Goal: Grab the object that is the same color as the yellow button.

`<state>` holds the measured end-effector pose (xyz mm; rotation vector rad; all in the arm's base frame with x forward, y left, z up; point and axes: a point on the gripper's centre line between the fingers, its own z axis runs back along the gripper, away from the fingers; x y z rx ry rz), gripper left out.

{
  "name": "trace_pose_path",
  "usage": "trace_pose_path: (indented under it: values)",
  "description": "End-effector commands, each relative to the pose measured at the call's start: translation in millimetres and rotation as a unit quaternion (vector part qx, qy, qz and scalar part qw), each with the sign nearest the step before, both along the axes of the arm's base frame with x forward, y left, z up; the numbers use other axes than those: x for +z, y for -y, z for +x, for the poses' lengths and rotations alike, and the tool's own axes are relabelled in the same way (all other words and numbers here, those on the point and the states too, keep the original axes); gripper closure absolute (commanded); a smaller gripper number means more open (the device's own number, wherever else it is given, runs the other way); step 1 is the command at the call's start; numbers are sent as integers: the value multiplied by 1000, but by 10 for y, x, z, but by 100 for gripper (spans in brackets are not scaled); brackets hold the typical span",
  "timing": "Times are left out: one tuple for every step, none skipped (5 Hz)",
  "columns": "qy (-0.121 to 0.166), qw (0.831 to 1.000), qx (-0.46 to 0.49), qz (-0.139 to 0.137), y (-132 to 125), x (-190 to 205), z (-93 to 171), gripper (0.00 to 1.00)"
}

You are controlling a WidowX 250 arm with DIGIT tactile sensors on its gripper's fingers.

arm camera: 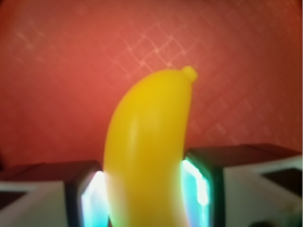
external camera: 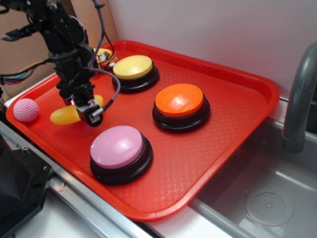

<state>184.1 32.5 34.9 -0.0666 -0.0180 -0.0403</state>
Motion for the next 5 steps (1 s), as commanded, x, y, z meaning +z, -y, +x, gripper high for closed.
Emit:
trace_pose_path:
  values:
    - [60, 998, 14, -8, 297, 870, 264, 100]
    - [69, 997, 31, 10, 454, 1227, 333, 100]
    - [59, 997, 41, 3, 516, 1504, 383, 100]
    - [69, 995, 64, 12, 500, 1538, 402, 100]
    - [53, 995, 78, 12, 418, 1452, 408, 100]
